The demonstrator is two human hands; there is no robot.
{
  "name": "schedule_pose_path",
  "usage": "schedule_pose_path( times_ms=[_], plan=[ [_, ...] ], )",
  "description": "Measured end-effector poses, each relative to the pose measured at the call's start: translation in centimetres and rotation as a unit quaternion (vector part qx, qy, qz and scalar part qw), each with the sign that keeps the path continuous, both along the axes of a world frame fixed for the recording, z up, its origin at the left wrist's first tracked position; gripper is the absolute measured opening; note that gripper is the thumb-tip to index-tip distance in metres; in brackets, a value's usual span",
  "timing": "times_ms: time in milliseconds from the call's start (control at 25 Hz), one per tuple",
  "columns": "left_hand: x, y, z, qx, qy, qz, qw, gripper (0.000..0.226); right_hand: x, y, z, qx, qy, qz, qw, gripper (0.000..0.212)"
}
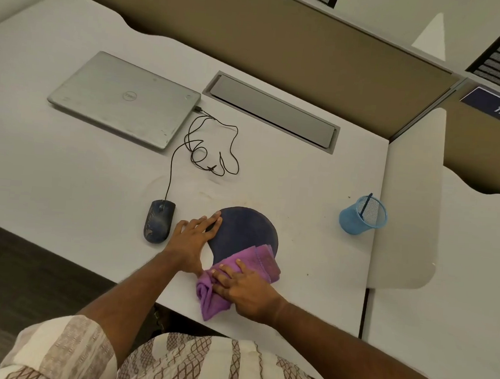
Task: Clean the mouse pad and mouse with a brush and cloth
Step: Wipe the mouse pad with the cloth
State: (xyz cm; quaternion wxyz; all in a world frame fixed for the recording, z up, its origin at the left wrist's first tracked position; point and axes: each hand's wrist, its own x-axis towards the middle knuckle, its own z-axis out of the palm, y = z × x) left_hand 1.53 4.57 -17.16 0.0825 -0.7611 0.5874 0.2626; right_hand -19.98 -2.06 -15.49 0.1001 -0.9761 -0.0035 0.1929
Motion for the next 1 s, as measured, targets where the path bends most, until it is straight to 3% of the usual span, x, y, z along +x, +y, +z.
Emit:
schedule_pose_path(
  times_ms=[320,920,1000],
  plan=[
    [-0.5,-0.2,0.6,0.020,-0.007,0.008,1.000,0.154,-2.9,0.4,0.3,-0.014,0.003,0.047,0.999,0.058],
    [-0.6,-0.3,0.7,0.028,0.001,0.018,0.999,0.157,-9.0,-0.9,1.6,0.097,0.069,-0.082,0.990,0.062],
    [-0.7,-0.1,0.7,0.028,0.000,0.015,1.000,0.157,-8.9,-1.3,2.5,0.104,0.045,-0.107,0.988,0.058]
  ],
)
